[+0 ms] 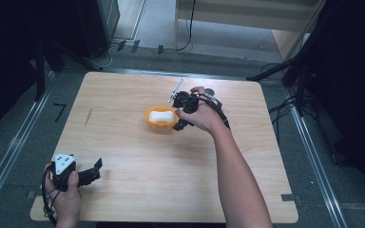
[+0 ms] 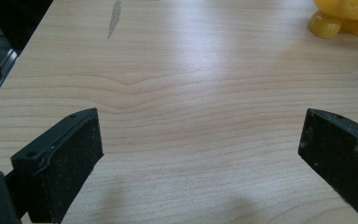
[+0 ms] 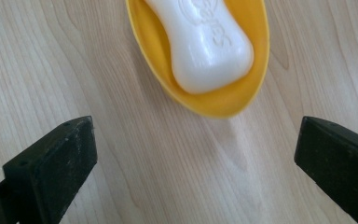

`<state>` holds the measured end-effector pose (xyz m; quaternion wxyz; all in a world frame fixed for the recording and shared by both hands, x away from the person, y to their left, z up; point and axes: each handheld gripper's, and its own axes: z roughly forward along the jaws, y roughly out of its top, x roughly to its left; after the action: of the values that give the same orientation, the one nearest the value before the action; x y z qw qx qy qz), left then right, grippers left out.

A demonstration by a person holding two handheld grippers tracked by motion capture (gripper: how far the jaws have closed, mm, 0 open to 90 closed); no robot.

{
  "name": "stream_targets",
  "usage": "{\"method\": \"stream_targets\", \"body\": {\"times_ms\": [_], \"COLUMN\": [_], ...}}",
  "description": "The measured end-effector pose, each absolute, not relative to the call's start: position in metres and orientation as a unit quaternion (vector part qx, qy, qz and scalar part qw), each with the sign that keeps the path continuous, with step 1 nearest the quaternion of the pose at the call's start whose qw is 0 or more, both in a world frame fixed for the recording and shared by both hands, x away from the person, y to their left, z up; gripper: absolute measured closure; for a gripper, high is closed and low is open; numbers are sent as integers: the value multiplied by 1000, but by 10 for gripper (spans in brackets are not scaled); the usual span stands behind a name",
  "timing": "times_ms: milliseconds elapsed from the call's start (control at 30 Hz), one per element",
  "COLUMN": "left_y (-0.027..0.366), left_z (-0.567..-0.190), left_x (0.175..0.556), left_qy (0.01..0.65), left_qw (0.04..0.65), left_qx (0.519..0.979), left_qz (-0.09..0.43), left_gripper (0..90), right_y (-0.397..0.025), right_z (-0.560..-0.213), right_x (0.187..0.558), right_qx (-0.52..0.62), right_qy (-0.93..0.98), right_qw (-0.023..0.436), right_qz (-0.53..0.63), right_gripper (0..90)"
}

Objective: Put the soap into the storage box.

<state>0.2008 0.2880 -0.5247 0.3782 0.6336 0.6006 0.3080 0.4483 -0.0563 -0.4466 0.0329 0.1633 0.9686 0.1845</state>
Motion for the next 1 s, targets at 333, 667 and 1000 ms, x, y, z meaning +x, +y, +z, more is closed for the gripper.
{"method": "stream_targets", "body": {"times_ms": [333,667,1000], "left_y": [288,288,288], "left_z": [-525,-525,-525], "left_x": [201,201,201], "left_qy": [600,600,599], "left_qw": [377,377,375], "left_qx": [635,635,637], "left_qz": [308,308,309], "left_gripper": [0,0,0], "right_y": [-78,-104,-132], "right_z": [-456,-464,-471], "right_x": [435,423,405], "right_qx": [179,203,221], "right_qy": [965,958,953], "right_qw": [36,33,34], "right_qz": [188,198,206], "right_gripper": [0,0,0]}}
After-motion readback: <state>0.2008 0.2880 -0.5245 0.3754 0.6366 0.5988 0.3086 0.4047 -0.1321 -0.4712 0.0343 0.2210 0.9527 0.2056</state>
